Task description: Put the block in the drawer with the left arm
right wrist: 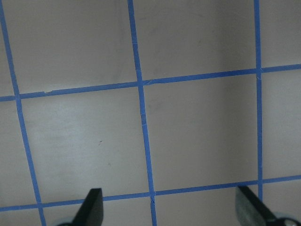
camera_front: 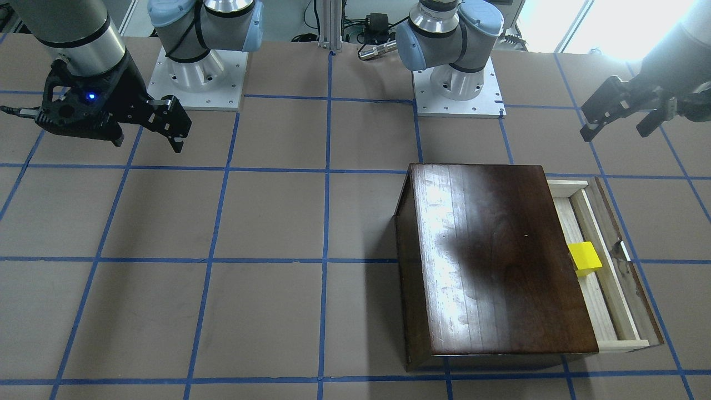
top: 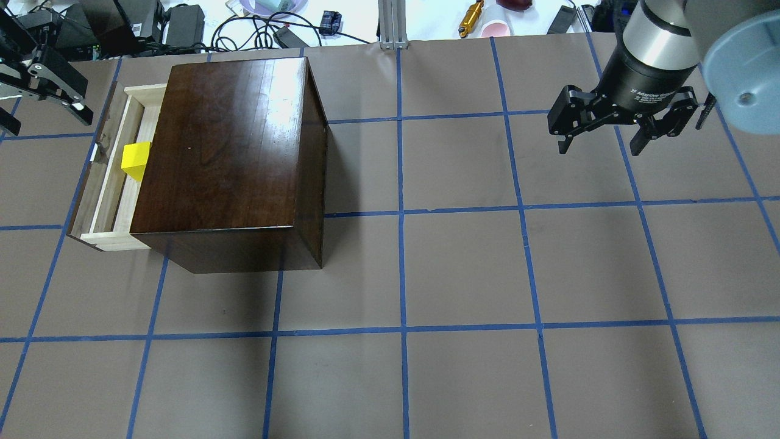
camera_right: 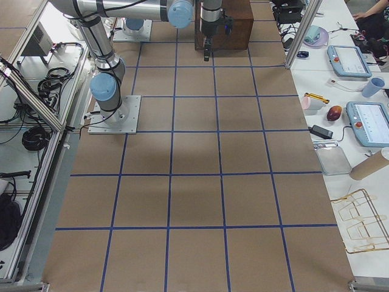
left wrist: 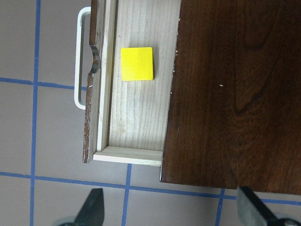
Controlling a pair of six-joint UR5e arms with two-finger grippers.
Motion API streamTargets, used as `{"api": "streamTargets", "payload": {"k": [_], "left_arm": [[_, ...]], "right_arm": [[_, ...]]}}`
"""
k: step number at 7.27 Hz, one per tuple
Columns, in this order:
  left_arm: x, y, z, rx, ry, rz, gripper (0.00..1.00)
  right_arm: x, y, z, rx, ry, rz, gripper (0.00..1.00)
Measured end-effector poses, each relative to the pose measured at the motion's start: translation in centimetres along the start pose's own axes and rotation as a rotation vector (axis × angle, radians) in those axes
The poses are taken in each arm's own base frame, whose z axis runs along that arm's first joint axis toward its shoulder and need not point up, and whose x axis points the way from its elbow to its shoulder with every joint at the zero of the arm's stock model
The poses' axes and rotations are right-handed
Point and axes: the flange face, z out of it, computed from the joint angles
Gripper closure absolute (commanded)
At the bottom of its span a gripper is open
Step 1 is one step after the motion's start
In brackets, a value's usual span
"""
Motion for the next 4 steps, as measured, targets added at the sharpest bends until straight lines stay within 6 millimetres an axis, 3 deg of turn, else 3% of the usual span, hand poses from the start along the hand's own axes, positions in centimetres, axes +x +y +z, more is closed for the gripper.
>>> {"api": "streamTargets", "payload": {"k": [3,4], "left_arm": [[9.1,0.3,1.4,-0.016,0.008,0.045,0.0],[11.3,0.7,2.0,-0.027,0.006,0.06,0.0]], "right_arm": [[0.0,0.0,0.0,0.0,0.0,0.0,0.0],[0.0,0.0,0.0,0.0,0.0,0.0,0.0]]}}
